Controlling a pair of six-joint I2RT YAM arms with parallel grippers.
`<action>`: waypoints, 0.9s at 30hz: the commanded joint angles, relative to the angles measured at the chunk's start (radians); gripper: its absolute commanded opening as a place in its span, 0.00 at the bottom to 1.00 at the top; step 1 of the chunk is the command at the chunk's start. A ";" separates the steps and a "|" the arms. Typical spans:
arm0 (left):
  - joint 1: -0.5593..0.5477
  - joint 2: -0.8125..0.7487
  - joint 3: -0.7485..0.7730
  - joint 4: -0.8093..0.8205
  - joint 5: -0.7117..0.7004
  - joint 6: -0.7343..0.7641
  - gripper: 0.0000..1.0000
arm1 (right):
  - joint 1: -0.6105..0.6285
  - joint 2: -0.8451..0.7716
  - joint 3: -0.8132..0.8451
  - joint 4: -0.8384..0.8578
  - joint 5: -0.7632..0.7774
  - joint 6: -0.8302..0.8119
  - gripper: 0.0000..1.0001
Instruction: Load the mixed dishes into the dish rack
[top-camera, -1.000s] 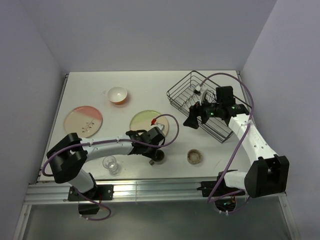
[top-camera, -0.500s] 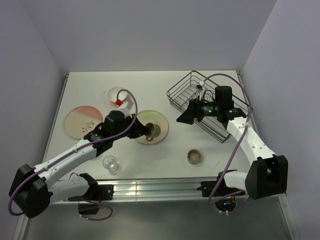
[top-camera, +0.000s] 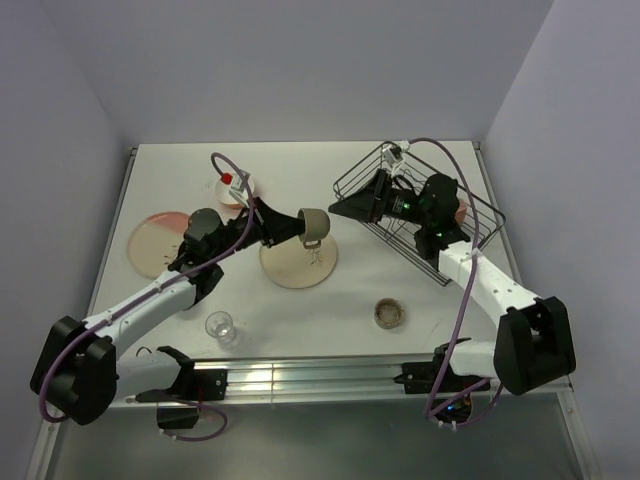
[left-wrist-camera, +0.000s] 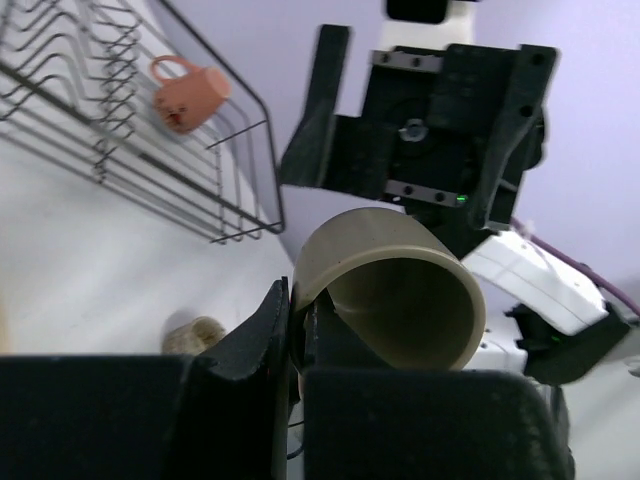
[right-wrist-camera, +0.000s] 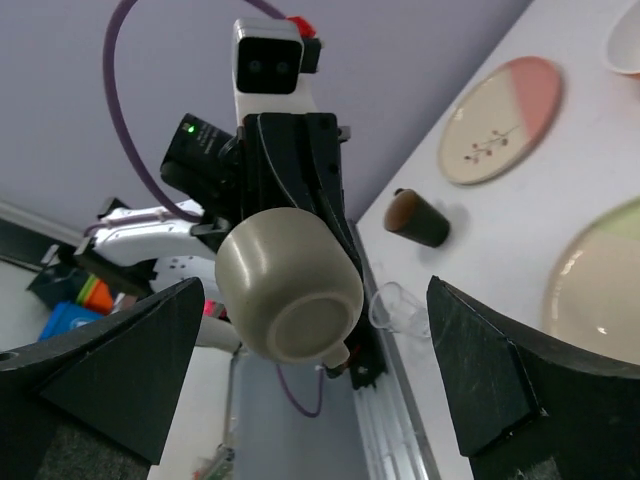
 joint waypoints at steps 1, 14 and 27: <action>0.006 0.006 0.027 0.242 0.080 -0.084 0.00 | 0.044 0.031 0.006 0.196 -0.013 0.125 1.00; 0.018 0.083 0.026 0.406 0.114 -0.161 0.00 | 0.158 0.096 0.032 0.400 -0.054 0.316 0.96; 0.043 0.141 0.029 0.469 0.145 -0.193 0.07 | 0.180 0.111 0.075 0.320 -0.080 0.251 0.55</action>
